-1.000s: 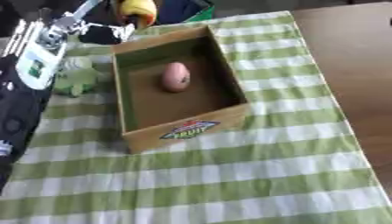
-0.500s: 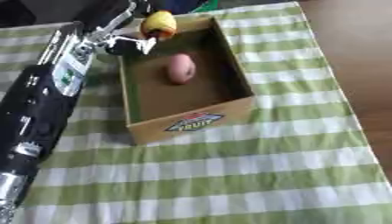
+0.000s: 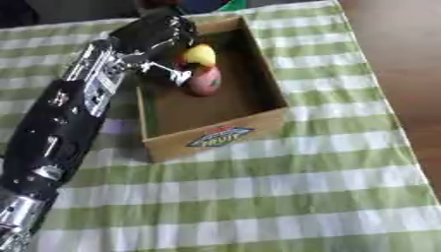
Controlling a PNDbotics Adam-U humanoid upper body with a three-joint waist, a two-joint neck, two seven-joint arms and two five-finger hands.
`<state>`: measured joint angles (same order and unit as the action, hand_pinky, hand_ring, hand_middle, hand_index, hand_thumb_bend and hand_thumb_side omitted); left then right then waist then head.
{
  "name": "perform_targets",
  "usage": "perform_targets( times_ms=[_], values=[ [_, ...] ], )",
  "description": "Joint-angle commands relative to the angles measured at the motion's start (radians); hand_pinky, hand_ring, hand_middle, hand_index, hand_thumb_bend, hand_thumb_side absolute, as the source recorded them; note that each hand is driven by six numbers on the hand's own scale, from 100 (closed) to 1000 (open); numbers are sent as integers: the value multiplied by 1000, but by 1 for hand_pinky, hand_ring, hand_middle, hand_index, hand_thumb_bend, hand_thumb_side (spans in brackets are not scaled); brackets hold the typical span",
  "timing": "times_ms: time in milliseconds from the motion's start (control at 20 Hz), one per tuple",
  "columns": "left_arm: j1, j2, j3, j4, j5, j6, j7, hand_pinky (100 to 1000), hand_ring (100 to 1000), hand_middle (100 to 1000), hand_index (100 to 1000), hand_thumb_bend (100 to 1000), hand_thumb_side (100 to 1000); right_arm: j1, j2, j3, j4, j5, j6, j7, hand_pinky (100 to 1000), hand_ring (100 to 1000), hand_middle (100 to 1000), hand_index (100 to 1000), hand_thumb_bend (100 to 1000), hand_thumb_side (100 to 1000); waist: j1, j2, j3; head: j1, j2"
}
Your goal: Pick up objects on the table and place them in the box.
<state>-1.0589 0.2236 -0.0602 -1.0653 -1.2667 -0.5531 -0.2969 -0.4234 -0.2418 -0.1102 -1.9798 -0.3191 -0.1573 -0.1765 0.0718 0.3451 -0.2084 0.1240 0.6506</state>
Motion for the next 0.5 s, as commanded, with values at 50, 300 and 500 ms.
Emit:
perform_targets(
  times_ms=[50,300,500],
  values=[
    [-18,12,-6,1,-48,-32,-70,507,723,664,550,100,245,-12,-12,-1,-20,-7,2,-2,812,707,471,834,100,789,-5,-21,-1,-2,-12],
    [-12,8,-9,6,-80,-65,-139,550,773,733,749,100,434,-9,-10,-1,-20,-7,4,-3,813,707,470,833,100,784,-3,-23,2,-4,-18],
    [-15,8,-6,-14,-83,-54,-141,591,822,792,920,294,806,-8,-9,1,-20,-8,6,0,813,707,470,833,100,781,-4,-25,2,-3,-17]
  ],
)
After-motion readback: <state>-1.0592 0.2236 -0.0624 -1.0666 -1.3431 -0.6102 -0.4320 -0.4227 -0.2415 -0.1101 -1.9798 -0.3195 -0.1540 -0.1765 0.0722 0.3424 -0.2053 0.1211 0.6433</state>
